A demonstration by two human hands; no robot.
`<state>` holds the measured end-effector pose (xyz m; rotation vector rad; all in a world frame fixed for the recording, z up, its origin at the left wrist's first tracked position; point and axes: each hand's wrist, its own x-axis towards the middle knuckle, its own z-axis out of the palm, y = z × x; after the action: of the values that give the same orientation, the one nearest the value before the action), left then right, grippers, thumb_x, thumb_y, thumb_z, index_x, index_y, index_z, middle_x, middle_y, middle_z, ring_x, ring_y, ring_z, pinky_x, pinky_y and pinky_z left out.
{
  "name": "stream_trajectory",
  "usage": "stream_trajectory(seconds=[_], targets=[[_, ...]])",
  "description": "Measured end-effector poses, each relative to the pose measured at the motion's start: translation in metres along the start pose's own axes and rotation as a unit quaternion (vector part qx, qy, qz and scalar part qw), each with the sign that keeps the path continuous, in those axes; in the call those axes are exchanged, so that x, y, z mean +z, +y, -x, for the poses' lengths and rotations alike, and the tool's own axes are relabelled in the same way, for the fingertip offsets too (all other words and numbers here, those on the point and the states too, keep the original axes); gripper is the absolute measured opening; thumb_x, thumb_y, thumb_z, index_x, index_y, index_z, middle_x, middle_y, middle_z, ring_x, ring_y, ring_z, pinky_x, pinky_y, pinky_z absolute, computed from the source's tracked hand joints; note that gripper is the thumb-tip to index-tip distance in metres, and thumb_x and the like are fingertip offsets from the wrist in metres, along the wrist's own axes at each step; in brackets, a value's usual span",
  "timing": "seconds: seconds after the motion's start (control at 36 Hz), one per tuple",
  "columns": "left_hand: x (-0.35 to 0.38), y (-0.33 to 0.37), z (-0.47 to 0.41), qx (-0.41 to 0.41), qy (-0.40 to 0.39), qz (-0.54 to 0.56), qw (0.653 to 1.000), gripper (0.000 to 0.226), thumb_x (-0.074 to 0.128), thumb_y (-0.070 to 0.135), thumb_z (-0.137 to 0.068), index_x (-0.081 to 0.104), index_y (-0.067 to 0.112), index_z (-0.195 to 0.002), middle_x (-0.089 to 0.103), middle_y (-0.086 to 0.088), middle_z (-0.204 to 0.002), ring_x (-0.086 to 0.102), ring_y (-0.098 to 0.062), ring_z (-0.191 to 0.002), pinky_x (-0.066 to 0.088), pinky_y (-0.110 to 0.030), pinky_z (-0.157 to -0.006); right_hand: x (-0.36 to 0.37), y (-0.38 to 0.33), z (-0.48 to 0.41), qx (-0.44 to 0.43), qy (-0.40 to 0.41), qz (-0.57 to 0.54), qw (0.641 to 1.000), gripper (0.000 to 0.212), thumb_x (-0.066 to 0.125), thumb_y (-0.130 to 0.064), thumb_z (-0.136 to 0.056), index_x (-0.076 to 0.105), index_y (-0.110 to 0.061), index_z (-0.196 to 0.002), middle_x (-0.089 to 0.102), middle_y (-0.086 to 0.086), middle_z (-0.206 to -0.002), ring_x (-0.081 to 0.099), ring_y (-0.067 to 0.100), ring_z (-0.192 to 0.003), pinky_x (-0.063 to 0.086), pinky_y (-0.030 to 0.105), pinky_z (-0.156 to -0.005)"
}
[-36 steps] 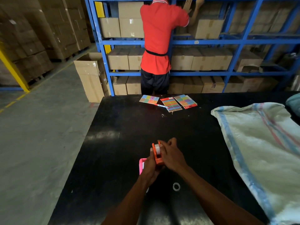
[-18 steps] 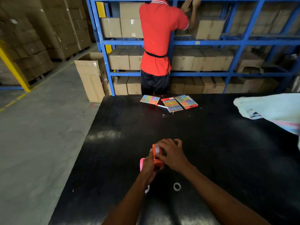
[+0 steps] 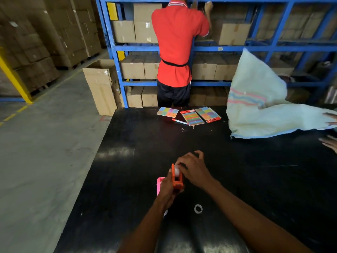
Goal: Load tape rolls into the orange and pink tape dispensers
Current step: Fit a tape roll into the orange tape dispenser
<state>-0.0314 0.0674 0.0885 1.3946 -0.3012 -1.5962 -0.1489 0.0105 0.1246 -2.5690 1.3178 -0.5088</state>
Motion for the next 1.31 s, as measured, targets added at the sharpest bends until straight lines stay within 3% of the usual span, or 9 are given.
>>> stream_trajectory(seconds=[0.36,0.44,0.56,0.64,0.72,0.83,0.94,1.14,1.31], targets=[[-0.009,0.005,-0.014,0.013,0.056,0.029,0.998,0.050,0.051,0.045,-0.095,0.059,0.005,-0.124,0.062,-0.027,-0.123,0.063,-0.034,-0.095,0.051,-0.033,-0.055,-0.010,-0.013,0.008,-0.050,0.079,-0.022,0.995,0.016,0.046,-0.035,-0.093,0.062,-0.032,-0.096,0.050,-0.014,-0.112,0.043,0.002,-0.113,0.017,0.034,-0.107],[-0.012,0.006,-0.017,0.013,0.054,0.027,0.998,0.048,0.050,0.045,-0.095,0.061,0.007,-0.120,0.064,-0.025,-0.120,0.064,-0.032,-0.095,0.053,-0.035,-0.061,-0.012,-0.018,0.015,-0.053,0.070,-0.029,0.996,0.015,0.047,-0.035,-0.092,0.062,-0.031,-0.095,0.051,-0.014,-0.110,0.043,0.001,-0.112,0.018,0.035,-0.108],[-0.014,0.010,-0.021,0.011,0.040,0.038,0.998,0.055,0.055,0.046,-0.090,0.053,0.009,-0.132,0.060,-0.024,-0.125,0.063,-0.036,-0.108,0.056,-0.050,-0.088,-0.003,-0.020,0.031,-0.063,0.050,-0.035,0.996,0.012,0.054,-0.036,-0.090,0.063,-0.031,-0.095,0.049,-0.016,-0.109,0.041,-0.001,-0.112,0.018,0.034,-0.108],[-0.011,0.015,-0.017,0.009,0.046,-0.003,0.999,0.047,0.057,0.038,-0.093,0.054,0.005,-0.127,0.063,-0.025,-0.120,0.065,-0.034,-0.102,0.057,-0.042,-0.072,0.008,-0.021,0.043,-0.064,0.041,-0.028,0.997,0.010,0.055,-0.038,-0.090,0.063,-0.032,-0.094,0.049,-0.015,-0.106,0.043,0.001,-0.108,0.024,0.036,-0.105],[-0.010,0.019,-0.020,0.046,0.055,-0.133,0.989,0.039,0.061,0.026,-0.093,0.052,0.009,-0.126,0.064,-0.019,-0.113,0.065,-0.026,-0.095,0.055,-0.036,-0.074,0.020,-0.023,0.051,-0.051,0.040,-0.009,0.998,0.012,0.054,-0.039,-0.090,0.063,-0.031,-0.094,0.051,-0.012,-0.105,0.045,0.006,-0.106,0.030,0.039,-0.101],[-0.010,0.017,-0.023,0.037,0.047,-0.057,0.997,0.017,0.053,0.024,-0.098,0.059,0.010,-0.106,0.065,-0.015,-0.098,0.066,-0.023,-0.086,0.056,-0.036,-0.074,0.034,-0.022,0.056,-0.030,0.064,0.008,0.997,0.015,0.053,-0.040,-0.090,0.065,-0.032,-0.095,0.053,-0.009,-0.105,0.046,0.009,-0.104,0.033,0.036,-0.094],[-0.009,0.011,-0.029,0.020,0.030,0.021,0.999,0.034,0.046,0.038,-0.100,0.062,0.008,-0.104,0.068,-0.020,-0.104,0.067,-0.029,-0.096,0.052,-0.048,-0.099,0.041,-0.020,0.059,-0.016,0.085,0.018,0.996,0.013,0.055,-0.038,-0.091,0.066,-0.034,-0.096,0.054,-0.008,-0.102,0.047,0.010,-0.100,0.034,0.033,-0.087],[-0.003,0.007,-0.029,0.018,0.039,0.051,0.998,0.032,0.051,0.039,-0.098,0.061,0.011,-0.088,0.069,-0.016,-0.091,0.067,-0.027,-0.087,0.052,-0.047,-0.098,0.044,-0.018,0.063,-0.008,0.106,0.042,0.994,0.012,0.056,-0.036,-0.091,0.067,-0.032,-0.096,0.057,-0.006,-0.098,0.051,0.011,-0.094,0.036,0.031,-0.081],[-0.001,0.011,-0.027,0.026,0.014,-0.028,0.999,0.036,0.047,0.047,-0.097,0.058,0.015,-0.110,0.067,-0.011,-0.099,0.066,-0.023,-0.091,0.054,-0.045,-0.093,0.046,-0.013,0.065,-0.024,0.072,0.054,0.996,0.015,0.055,-0.043,-0.090,0.066,-0.037,-0.100,0.058,-0.007,-0.105,0.051,0.012,-0.100,0.039,0.038,-0.087]])
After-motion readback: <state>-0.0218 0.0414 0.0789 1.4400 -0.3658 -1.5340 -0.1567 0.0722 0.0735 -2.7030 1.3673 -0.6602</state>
